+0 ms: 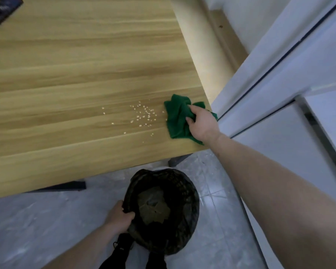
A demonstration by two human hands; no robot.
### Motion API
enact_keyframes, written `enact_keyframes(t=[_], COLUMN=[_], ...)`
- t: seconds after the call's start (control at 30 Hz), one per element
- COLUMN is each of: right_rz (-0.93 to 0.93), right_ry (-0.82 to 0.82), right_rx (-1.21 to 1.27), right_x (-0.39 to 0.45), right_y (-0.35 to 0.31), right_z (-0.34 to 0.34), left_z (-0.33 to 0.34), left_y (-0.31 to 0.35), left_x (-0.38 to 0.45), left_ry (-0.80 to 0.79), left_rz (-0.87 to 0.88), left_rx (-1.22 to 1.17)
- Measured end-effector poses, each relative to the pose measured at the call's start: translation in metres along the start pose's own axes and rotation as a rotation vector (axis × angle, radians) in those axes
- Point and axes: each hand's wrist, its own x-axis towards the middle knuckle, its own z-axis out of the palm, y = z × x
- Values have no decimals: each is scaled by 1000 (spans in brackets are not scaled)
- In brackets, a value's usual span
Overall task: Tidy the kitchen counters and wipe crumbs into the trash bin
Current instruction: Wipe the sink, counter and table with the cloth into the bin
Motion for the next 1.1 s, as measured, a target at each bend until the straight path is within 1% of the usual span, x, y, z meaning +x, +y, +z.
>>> enact_keyframes(t=[0.07,0.17,0.3,0.37,0.43,0.47,0.53,0.63,0.7,0.8,0.87,0.97,1.03,1.1], right_rz=[-110,-214,-267,-295,-324,-325,-307,-262,-238,-237,-216,-151,-171,-237], right_ry=[-9,-12,-4,-60,-135,-143,-75,107,189,222,175,13,-51,-77], right_rx=[-61,-87,-75,-58,10,58,152,233,217,151,82,40,-21,-64], right_x=[-10,-31,-72,-88,-94,-93,-84,-56,-29,14,38,58,58,47], right_y=[8,16,5,-3,-8,-12,-20,-32,-43,-64,-76,-90,-94,-94], right_z=[6,9,21,27,28,25,14,-10,-27,-34,-23,11,33,47], left_z=[2,2,3,3,1,-2,-8,-19,-24,-31,-35,-37,-38,-39], left_y=[5,14,24,26,27,27,28,29,27,24,21,16,15,13], left_x=[1,-1,-4,-4,-4,-4,-4,-3,-2,2,5,11,14,17], left_ry=[9,12,33,35,36,42,51,53,64,76,73,76,70,70], left_rz=[-3,-8,-24,-27,-21,-21,-28,-31,-27,-26,-23,-12,-6,-1], left_rx=[-34,-119,-281,-313,-324,-332,-339,-329,-318,-296,-299,-278,-279,-275])
